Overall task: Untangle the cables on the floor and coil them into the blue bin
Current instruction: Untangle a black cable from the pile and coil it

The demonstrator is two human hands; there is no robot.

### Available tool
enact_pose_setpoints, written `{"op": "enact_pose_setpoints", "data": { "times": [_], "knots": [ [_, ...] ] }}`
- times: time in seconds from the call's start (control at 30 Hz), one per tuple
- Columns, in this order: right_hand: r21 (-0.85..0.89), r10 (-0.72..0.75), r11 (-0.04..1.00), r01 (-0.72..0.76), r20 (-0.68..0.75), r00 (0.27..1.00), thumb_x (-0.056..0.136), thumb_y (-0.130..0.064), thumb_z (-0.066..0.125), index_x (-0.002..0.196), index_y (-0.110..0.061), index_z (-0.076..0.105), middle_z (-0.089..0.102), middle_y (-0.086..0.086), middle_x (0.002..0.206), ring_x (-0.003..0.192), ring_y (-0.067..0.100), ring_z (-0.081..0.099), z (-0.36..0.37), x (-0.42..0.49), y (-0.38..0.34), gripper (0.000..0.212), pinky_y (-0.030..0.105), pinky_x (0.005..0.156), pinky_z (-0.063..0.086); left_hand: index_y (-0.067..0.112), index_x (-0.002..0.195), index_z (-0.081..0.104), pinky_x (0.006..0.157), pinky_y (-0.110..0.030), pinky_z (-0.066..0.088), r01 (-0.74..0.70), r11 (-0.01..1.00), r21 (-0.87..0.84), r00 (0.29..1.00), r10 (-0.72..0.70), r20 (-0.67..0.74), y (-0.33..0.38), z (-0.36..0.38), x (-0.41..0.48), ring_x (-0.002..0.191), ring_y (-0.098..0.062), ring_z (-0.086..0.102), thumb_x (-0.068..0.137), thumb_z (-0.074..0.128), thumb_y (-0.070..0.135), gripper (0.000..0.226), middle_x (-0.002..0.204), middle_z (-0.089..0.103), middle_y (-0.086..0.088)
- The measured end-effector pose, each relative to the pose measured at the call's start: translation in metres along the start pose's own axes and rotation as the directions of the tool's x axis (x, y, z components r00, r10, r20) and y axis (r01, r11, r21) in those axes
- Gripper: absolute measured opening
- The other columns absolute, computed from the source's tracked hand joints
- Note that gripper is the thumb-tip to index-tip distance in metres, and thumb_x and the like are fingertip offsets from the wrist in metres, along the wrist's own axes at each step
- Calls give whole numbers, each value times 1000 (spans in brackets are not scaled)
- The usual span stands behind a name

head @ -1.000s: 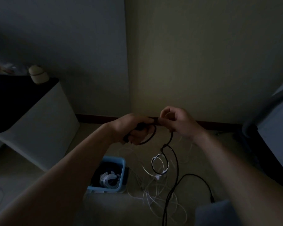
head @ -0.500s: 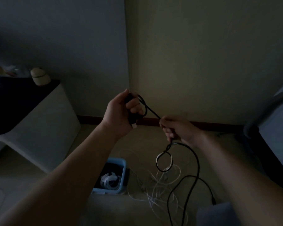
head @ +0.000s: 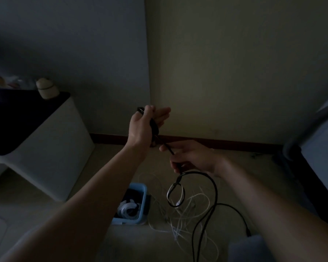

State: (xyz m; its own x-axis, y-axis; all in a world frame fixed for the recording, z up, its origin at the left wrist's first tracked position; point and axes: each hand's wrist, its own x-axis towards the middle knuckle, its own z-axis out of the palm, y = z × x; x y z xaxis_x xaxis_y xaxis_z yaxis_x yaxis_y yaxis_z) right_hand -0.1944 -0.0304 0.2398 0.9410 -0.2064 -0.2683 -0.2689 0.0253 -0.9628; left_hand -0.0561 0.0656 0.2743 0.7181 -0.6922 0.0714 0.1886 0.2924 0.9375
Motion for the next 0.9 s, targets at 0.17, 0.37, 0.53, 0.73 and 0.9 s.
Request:
{"op": "enact_pose_setpoints", "data": {
  "times": [0.17, 0.37, 0.53, 0.73, 0.9],
  "knots": [
    [-11, -43, 999, 43, -9, 999, 94, 1, 54, 116, 3, 64, 72, 11, 80, 62, 19, 56, 3, 1, -6, 24, 25, 60, 45, 10, 103, 54, 86, -43, 57, -189, 795, 576, 982, 138, 131, -13, 2, -8, 91, -15, 71, 106, 39, 26, 22, 100, 73, 0],
    [-53, -33, 998, 33, 12, 999, 85, -15, 63, 90, 10, 60, 57, 4, 55, 54, 17, 53, -5, -3, -9, 25, 39, 69, 44, 13, 106, 54, 69, -49, 55, -536, -106, 838, 843, -10, 538, -21, -7, -9, 82, -31, 61, 104, 41, 35, 26, 100, 56, -8],
    [-295, -28, 956, 13, -47, 999, 83, -17, 69, 82, 3, 64, 56, 5, 58, 57, 19, 53, -11, 2, 0, 21, 33, 62, 41, 16, 96, 57, 69, -37, 46, -442, -76, 894, 881, -224, 417, -21, -14, -3, 83, -23, 59, 100, 29, 55, 48, 93, 60, -4],
    [-582, 70, 805, -116, -101, 992, 85, -18, 74, 77, -26, 68, 67, -10, 60, 60, 6, 62, -32, 2, 11, 13, 31, 66, 48, 24, 88, 58, 65, -30, 50, -358, -79, 931, 868, -396, 300, -13, -26, 4, 74, -9, 57, 77, 66, 65, 43, 85, 59, 6],
    [-668, 90, 729, -150, -124, 988, 86, -16, 71, 82, -24, 71, 69, -10, 64, 63, 3, 63, -37, -2, 12, 10, 27, 65, 49, 20, 82, 62, 68, -32, 50, -275, -16, 961, 855, -462, 237, -24, -33, 11, 70, -13, 58, 89, 61, 58, 39, 84, 62, 3]
  ]
}}
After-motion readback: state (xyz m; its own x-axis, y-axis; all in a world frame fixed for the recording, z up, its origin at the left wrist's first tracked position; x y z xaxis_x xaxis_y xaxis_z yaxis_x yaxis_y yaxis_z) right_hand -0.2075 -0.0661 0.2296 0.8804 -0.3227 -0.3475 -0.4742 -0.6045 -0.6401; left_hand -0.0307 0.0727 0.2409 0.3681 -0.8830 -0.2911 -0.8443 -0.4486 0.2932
